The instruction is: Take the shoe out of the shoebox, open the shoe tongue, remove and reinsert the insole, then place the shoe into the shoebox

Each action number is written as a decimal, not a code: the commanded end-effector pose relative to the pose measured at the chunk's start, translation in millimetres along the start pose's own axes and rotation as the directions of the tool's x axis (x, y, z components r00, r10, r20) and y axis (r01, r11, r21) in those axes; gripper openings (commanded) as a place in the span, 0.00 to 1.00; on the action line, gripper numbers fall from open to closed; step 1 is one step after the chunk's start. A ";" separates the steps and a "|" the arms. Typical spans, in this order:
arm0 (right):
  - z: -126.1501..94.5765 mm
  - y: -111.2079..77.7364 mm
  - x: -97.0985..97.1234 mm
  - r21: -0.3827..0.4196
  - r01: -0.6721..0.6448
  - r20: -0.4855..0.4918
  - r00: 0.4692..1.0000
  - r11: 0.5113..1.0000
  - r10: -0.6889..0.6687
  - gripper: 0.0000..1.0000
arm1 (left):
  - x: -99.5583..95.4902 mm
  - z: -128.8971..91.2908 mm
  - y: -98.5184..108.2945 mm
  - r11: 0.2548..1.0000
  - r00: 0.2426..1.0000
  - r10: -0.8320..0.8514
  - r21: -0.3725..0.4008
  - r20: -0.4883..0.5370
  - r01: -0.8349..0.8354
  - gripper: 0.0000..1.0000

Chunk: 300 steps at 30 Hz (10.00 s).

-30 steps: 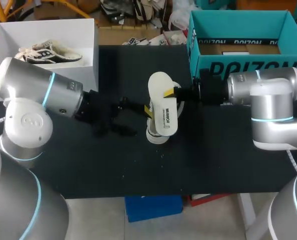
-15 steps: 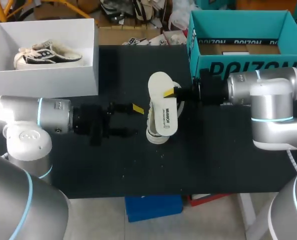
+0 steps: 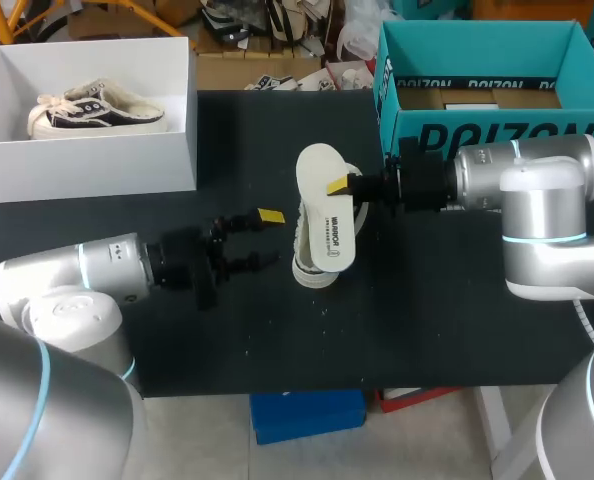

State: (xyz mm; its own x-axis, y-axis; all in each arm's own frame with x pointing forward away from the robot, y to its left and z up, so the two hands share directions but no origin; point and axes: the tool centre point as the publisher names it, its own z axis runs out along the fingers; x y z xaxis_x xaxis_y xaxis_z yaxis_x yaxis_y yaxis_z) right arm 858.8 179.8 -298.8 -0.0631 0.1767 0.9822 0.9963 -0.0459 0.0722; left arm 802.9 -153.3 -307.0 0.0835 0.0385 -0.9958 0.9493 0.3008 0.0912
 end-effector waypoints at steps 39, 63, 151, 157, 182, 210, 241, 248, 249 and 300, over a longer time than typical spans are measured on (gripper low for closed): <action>0.5 0.1 -0.3 0.000 0.000 0.000 1.000 1.000 0.000 0.00 | -12.8 92.7 33.8 0.995 0.995 0.092 0.043 -0.045 -0.090 0.25; 0.5 0.1 -0.3 0.000 0.000 0.000 1.000 1.000 0.000 0.00 | -8.5 78.5 16.3 0.997 0.998 0.066 0.038 -0.021 -0.066 0.71; -161.7 -109.2 71.9 -0.537 0.037 0.367 0.910 0.843 0.194 1.00 | 15.5 -16.6 -62.0 0.839 0.895 -0.177 0.412 -0.410 0.355 0.00; -161.7 -109.2 71.9 -0.537 0.037 0.367 0.910 0.843 0.194 1.00 | 19.4 -9.8 -58.6 0.814 0.885 -0.154 0.452 -0.440 0.366 0.00; -161.7 -109.2 71.9 -0.537 0.037 0.367 0.910 0.843 0.194 1.00 | 20.0 12.0 -46.5 0.763 0.808 0.121 0.574 -0.576 0.295 0.00; -161.7 -109.2 71.9 -0.537 0.037 0.367 0.910 0.843 0.194 1.00 | 41.1 45.6 0.9 0.772 0.763 0.178 0.569 -0.621 0.283 0.00; -161.7 -109.2 71.9 -0.537 0.037 0.367 0.910 0.843 0.194 1.00 | 61.8 88.2 32.9 0.817 0.714 0.183 0.508 -0.675 0.271 0.36; -161.7 -109.2 71.9 -0.537 0.037 0.367 0.910 0.843 0.194 1.00 | 53.0 64.2 15.5 0.804 0.719 0.202 0.532 -0.665 0.265 0.30; -161.7 -109.2 71.9 -0.537 0.037 0.367 0.910 0.843 0.194 1.00 | 52.4 60.2 13.6 0.803 0.720 0.203 0.533 -0.664 0.266 0.30; -161.7 -109.2 71.9 -0.537 0.037 0.367 0.910 0.843 0.194 1.00 | 63.0 74.2 16.6 0.829 0.769 0.140 0.499 -0.624 0.253 0.00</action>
State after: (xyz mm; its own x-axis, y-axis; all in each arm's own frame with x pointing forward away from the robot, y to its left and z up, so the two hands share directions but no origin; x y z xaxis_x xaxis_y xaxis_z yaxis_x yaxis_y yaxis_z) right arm 735.2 37.8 -207.8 0.1568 0.5127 0.8441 0.8061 -0.5602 0.1906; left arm 841.8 -212.2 -365.6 0.0086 0.6660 -0.7459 0.9589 -0.2172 -0.1828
